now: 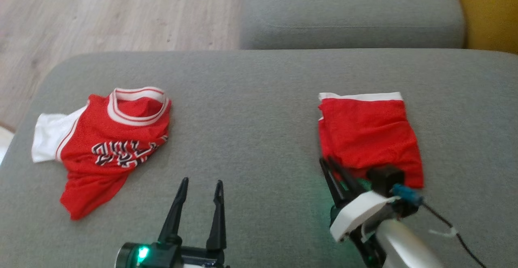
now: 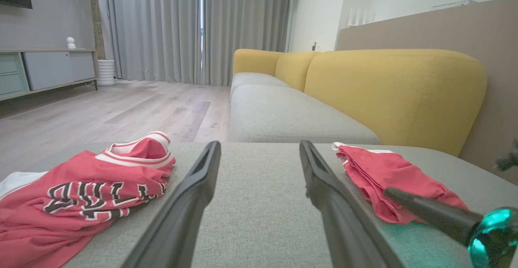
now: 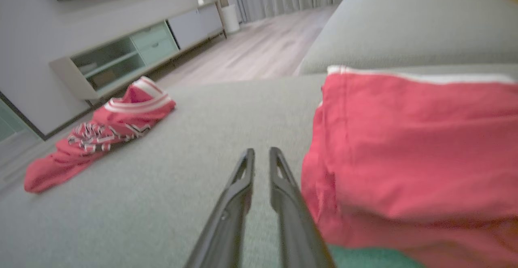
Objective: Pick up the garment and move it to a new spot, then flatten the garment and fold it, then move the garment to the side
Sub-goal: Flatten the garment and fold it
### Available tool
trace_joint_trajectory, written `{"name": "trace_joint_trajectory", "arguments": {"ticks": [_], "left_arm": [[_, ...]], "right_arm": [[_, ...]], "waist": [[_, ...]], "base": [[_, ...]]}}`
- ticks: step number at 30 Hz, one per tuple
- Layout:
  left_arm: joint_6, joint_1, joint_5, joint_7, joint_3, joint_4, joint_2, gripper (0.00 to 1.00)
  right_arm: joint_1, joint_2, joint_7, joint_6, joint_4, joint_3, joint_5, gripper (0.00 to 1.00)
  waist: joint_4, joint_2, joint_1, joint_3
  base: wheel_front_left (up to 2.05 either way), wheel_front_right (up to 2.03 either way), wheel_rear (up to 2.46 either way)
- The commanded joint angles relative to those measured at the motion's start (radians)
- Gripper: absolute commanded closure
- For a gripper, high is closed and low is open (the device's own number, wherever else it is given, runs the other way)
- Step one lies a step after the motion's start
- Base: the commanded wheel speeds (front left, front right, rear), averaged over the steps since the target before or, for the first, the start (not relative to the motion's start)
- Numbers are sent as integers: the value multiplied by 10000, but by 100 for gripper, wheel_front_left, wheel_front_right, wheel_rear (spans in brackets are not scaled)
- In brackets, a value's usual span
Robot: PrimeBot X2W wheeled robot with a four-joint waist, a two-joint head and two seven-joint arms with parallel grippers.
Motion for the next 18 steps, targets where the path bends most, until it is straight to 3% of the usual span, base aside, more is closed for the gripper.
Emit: {"name": "trace_joint_trajectory", "arguments": {"ticks": [1,9,18], "left_arm": [[123,-151,-124,-95,455,-345,-55,0],[453,199,-267,-95,1006,-421,-55,0],[1096,879,-198,-95,1843,-653,-55,0]], "right_arm": [[-9,-57,-112,67,-918,-151,-2,0],[1545,-878,-112,67,-3881,-1603,-975,0],[3395,-1121,-112,67,-5748,-2985,-1828,0]], "waist": [[-418,0,0,-253],[-1109,0,0,-618],[-1548,0,0,-864]], "base": [[0,0,0],[0,0,0],[0,0,0]]}}
